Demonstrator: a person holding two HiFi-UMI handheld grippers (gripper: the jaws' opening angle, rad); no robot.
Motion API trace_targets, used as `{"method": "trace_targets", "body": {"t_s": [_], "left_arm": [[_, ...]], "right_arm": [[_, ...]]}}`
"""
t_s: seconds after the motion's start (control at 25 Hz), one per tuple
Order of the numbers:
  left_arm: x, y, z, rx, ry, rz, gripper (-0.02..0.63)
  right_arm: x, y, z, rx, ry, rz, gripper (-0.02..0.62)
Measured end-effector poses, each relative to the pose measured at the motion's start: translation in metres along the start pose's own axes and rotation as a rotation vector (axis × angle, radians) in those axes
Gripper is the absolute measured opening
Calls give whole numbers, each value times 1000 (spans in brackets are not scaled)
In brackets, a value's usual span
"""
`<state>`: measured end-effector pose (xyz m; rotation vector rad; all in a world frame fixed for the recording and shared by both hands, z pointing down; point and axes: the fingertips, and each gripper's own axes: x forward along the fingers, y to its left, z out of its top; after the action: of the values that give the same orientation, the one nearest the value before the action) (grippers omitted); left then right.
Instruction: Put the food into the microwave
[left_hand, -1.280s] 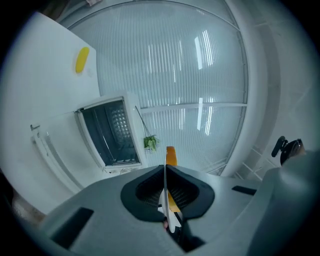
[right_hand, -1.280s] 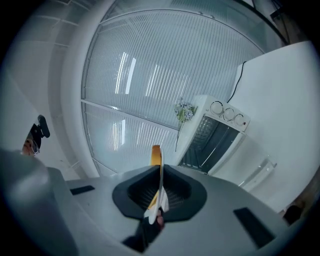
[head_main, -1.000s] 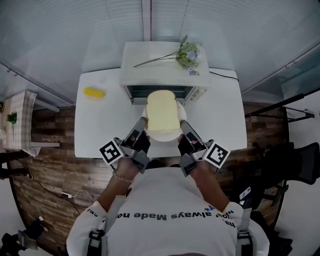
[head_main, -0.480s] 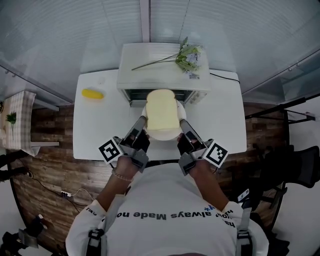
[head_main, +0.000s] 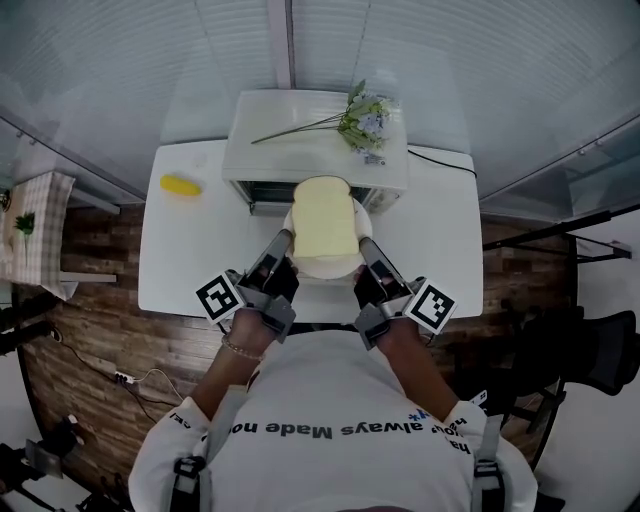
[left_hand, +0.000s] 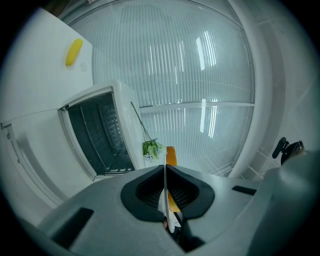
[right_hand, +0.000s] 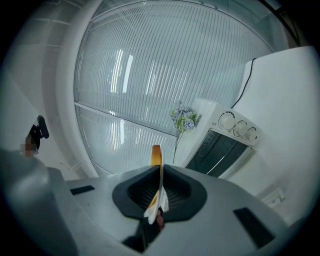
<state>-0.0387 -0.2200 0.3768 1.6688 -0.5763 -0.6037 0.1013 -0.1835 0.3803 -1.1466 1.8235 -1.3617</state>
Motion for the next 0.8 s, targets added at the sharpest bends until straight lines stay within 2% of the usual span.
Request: {"method": "trace_targets", "body": {"t_s": [0.36,0.8], "left_arm": [[3,3,-4,3,1,20,18],[-4,37,-11,-30,15,78,18]], "right_arm": [[0,-5,3,18,8,2,23],[-1,-34,-10,36,27,-47,23]]}}
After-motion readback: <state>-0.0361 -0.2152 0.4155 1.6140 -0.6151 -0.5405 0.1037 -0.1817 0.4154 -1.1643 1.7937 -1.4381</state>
